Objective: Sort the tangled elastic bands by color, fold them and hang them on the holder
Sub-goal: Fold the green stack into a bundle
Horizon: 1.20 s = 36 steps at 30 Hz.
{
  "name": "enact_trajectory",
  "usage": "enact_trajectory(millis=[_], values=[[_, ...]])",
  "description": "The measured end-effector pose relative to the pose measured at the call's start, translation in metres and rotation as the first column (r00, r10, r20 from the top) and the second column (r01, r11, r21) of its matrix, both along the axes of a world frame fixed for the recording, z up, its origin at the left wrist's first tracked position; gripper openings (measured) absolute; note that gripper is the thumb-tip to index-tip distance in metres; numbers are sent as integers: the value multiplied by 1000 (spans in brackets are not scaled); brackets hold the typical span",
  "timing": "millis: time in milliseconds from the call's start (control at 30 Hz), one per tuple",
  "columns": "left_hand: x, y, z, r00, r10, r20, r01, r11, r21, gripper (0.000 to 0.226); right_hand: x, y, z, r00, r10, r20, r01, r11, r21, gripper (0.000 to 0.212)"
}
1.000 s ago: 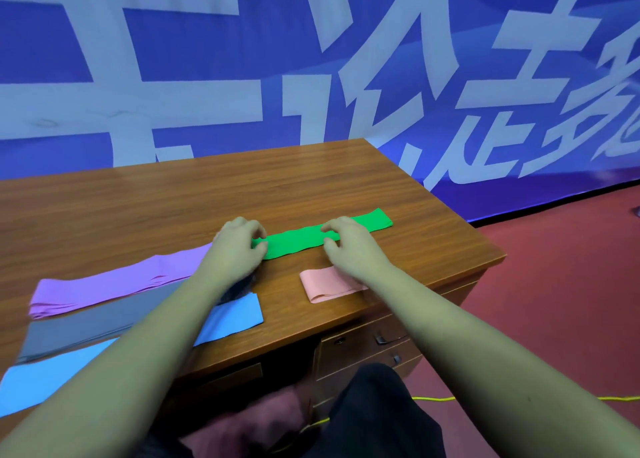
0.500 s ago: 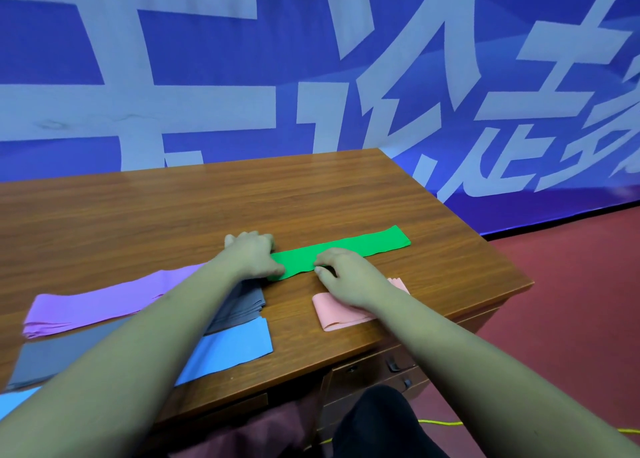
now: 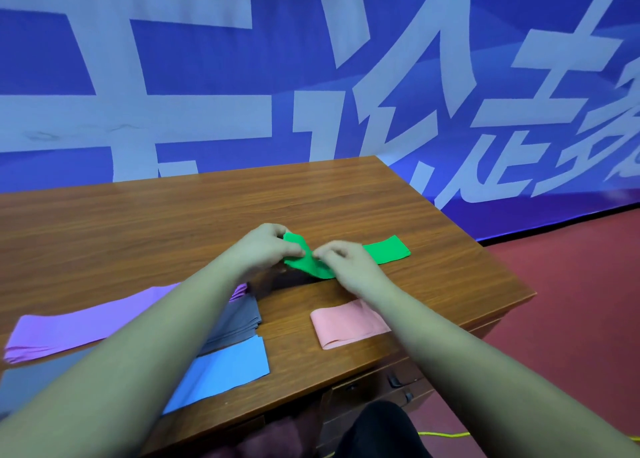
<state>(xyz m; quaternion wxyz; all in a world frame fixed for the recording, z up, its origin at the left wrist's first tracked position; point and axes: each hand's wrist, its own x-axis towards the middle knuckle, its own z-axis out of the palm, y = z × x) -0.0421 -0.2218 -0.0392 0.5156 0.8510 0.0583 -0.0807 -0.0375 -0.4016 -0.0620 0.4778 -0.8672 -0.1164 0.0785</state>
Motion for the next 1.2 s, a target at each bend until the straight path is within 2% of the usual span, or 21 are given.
enact_trajectory(millis=[67, 133, 233, 300, 367, 400, 433, 500, 533, 600, 700, 767, 833, 967, 1033, 1133, 1200], values=[[-1, -9, 0, 999, 16, -48, -29, 961, -276, 8, 3, 7, 9, 949, -8, -315, 117, 937, 328, 38], [-2, -15, 1, 995, 30, -91, -66, 901, -429, 20, 11, 8, 10, 873, 36, -487, 224, 857, 464, 50], [-1, -18, -1, 996, 39, -80, -72, 878, -473, 24, 18, 3, 9, 835, 28, -550, 295, 820, 490, 58], [-3, -19, -4, 999, 35, -37, -49, 875, -482, 24, 20, -1, 8, 859, 11, -512, 264, 846, 462, 35], [-3, -20, -10, 996, 67, 55, -35, 892, -451, 20, 22, -5, 6, 856, -30, -517, 309, 830, 464, 21], [-2, -19, -14, 987, 97, 128, -37, 914, -405, 12, 24, -7, 7, 852, -49, -522, 334, 817, 469, 21], [0, -18, -18, 974, 110, 196, -39, 942, -334, 13, 25, -8, 8, 850, -59, -524, 351, 804, 479, 22], [5, -16, -27, 961, -5, 277, 28, 997, -77, 62, 28, -9, 14, 854, -36, -520, 342, 791, 508, 20], [6, -17, -31, 959, -92, 269, 88, 996, 28, 83, 29, -10, 18, 856, -23, -517, 334, 787, 519, 20], [8, -23, -42, 946, -197, 256, 188, 980, 61, 101, 30, -12, 28, 863, -3, -505, 313, 787, 532, 20], [11, -31, -53, 955, -136, 263, 158, 986, -60, 91, 33, -17, 40, 869, 31, -494, 294, 771, 564, 19], [14, -35, -56, 956, -81, 281, 99, 994, -52, 73, 37, -24, 45, 869, 25, -495, 309, 754, 580, 20], [15, -38, -57, 955, -95, 280, 104, 994, -20, 56, 40, -31, 48, 859, 16, -512, 339, 732, 591, 22], [18, -46, -59, 965, -102, 243, 145, 976, -164, 70, 43, -37, 45, 806, 70, -588, 385, 693, 610, 31], [20, -49, -60, 963, -82, 257, 140, 967, -213, 68, 43, -37, 44, 797, 92, -597, 376, 698, 609, 35], [21, -53, -58, 964, -49, 260, 99, 978, -183, 55, 47, -40, 46, 806, 84, -586, 362, 712, 601, 30], [20, -51, -55, 967, -54, 249, 76, 994, -78, 50, 51, -47, 49, 826, 58, -561, 337, 747, 573, 29]])
